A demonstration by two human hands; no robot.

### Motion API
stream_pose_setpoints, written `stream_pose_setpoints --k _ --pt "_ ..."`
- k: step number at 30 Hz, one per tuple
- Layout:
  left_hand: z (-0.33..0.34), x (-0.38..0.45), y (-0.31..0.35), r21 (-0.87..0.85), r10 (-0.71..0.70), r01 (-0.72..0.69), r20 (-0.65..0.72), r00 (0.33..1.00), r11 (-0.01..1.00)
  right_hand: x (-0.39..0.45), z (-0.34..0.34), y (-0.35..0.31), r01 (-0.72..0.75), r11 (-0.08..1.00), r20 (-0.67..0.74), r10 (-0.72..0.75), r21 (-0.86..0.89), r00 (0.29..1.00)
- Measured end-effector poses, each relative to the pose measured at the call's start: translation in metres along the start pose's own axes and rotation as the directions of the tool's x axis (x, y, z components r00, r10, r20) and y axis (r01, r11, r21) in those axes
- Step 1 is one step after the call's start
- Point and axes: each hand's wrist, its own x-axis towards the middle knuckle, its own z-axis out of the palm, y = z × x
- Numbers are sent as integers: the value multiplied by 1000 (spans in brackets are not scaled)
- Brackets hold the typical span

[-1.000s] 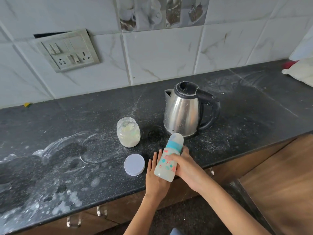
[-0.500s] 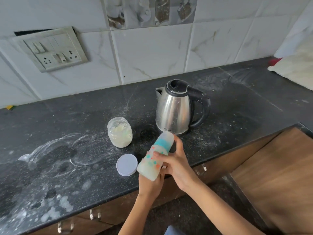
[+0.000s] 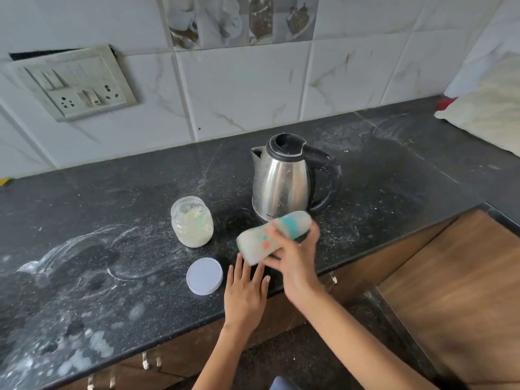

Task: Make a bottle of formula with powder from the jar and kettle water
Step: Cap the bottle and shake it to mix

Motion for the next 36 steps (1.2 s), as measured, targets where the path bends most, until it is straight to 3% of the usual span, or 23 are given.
stream_pose_setpoints --k 1,2,3,4,6,7,8,9,10,11,12,13,15,17,19,22,24,26,29,32,36 --pt "-7 -4 14 -15 -7 9 96 995 1000 -11 3 10 -33 998 79 37 -57 996" --pt "-31 0 22 -11 -141 152 317 938 988 -24 8 18 -89 985 160 112 -145 981" --pt "-31 0 18 210 87 -152 288 954 966 -33 10 23 -116 973 231 162 -198 959" --pt "-31 3 31 210 -113 58 256 960 976 -36 11 22 -123 974 262 171 -190 950" --pt "-25 -7 25 -146 -170 195 170 971 970 -20 8 11 -57 994 196 74 -89 978" --pt "-11 -1 11 35 -144 140 242 959 990 -8 8 0 -23 1000 92 24 -16 995" --pt "15 -4 -11 158 -53 46 43 998 986 3 8 -7 3 999 4 -3 45 1000" --pt "22 -1 -19 298 -18 30 -42 999 954 7 8 -6 22 998 -29 -20 51 999" --pt "7 -1 -11 230 -15 27 -53 998 973 3 7 1 18 1000 -3 -18 6 1000" --pt "-16 0 13 168 18 -14 -19 1000 986 -7 8 12 -14 997 75 20 -79 997" --pt "-31 -7 37 187 -39 -9 249 968 982 -18 10 23 -60 982 165 90 -177 982" --pt "-40 -3 38 223 -20 -46 283 959 974 -28 12 28 -96 963 228 156 -253 961" --pt "-37 2 43 76 -311 302 151 938 950 -23 7 28 -81 967 228 138 -243 964" --pt "-5 -2 12 -190 -159 190 165 973 963 -1 3 13 -31 998 53 34 -52 998" --pt "3 0 -11 -54 -122 131 151 981 990 11 1 6 30 999 -52 -28 34 998" --pt "7 -7 -12 -131 -38 42 30 999 990 1 -7 24 46 983 130 -23 -179 991" --pt "5 -8 -10 -253 -25 32 32 999 967 -4 -17 32 123 949 207 -63 -290 976" --pt "5 -5 -15 -132 39 -32 55 998 991 5 -29 28 270 895 207 -206 -355 956" --pt "7 0 -13 -45 49 -43 133 990 998 31 -42 18 444 697 215 -396 -562 893" --pt "11 0 -15 33 19 -24 150 988 999 54 -56 19 484 562 255 -438 -670 862" --pt "10 2 -14 79 30 -42 148 989 996 70 -61 22 519 486 328 -426 -703 844"
